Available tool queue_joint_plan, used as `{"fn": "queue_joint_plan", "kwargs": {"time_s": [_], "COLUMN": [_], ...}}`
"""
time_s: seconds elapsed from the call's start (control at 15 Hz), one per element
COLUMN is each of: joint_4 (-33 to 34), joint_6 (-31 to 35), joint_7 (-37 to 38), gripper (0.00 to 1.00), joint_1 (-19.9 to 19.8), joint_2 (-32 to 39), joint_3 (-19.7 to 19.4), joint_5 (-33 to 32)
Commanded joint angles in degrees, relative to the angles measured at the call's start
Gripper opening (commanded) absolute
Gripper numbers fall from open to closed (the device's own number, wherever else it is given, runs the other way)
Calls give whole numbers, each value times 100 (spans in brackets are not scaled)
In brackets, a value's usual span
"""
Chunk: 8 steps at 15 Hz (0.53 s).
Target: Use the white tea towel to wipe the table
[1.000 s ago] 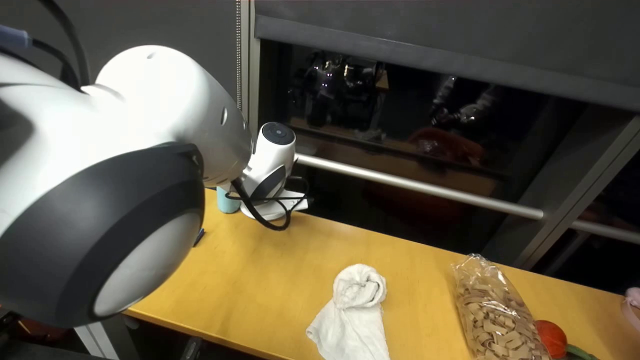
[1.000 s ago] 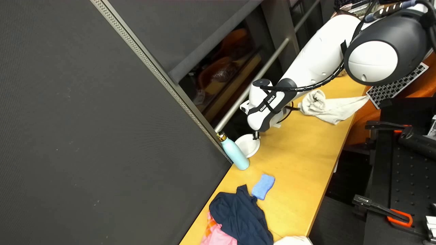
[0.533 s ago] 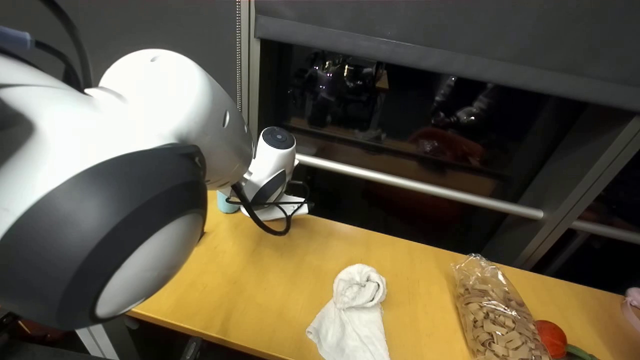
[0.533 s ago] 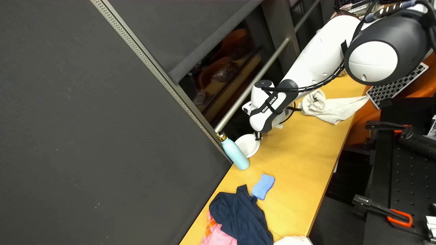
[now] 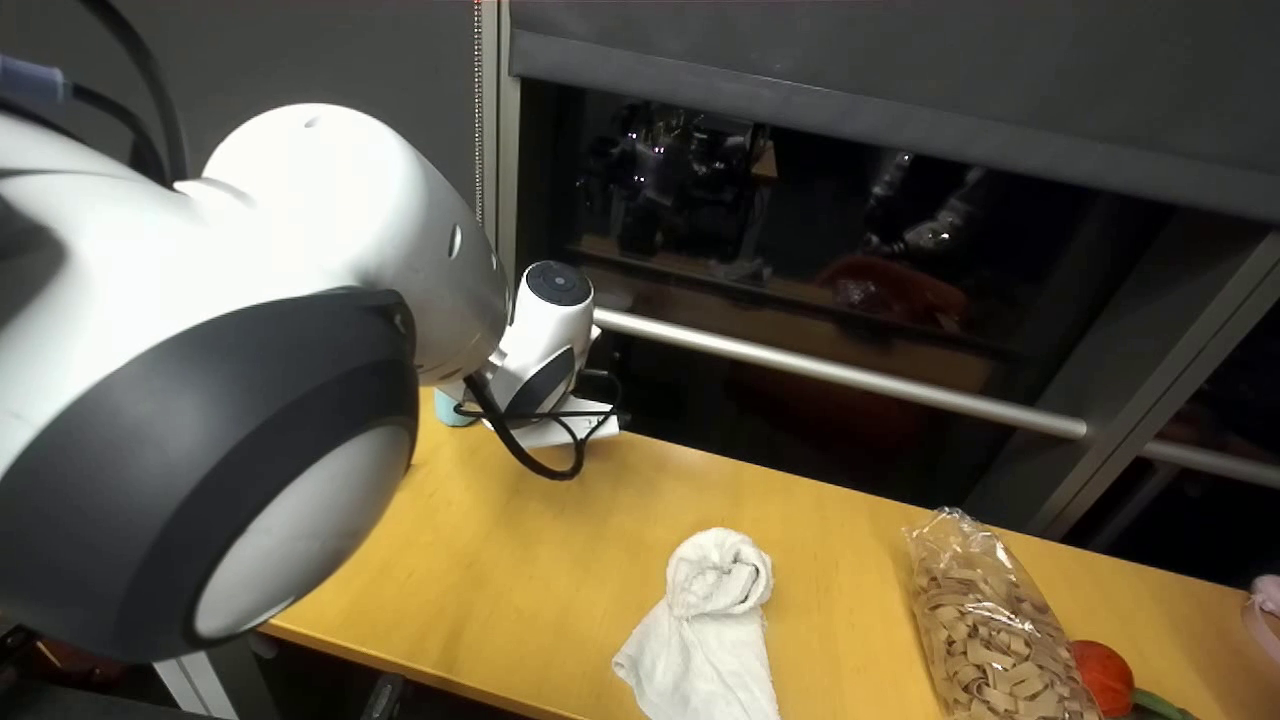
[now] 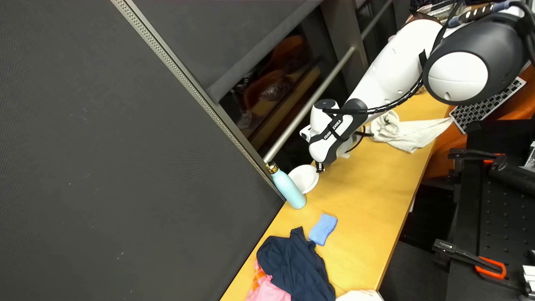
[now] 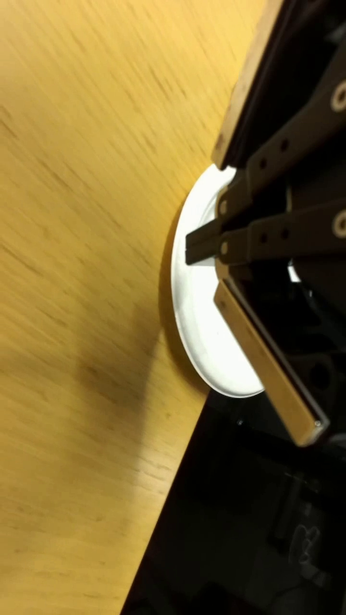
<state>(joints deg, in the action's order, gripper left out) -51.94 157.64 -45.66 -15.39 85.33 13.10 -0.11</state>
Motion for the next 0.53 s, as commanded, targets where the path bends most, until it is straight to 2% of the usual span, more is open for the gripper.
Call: {"fn": "queue_joint_plan", "kwargs": {"time_s": [0.0, 0.47], "joint_4": [-46, -120], "joint_6": [-25, -58], "joint_7": [119, 181], "gripper": [0, 0], "joint_1": [51, 22], "joint_2": [0, 0], "joint_3": [-129, -187], "joint_5": [31, 3]}}
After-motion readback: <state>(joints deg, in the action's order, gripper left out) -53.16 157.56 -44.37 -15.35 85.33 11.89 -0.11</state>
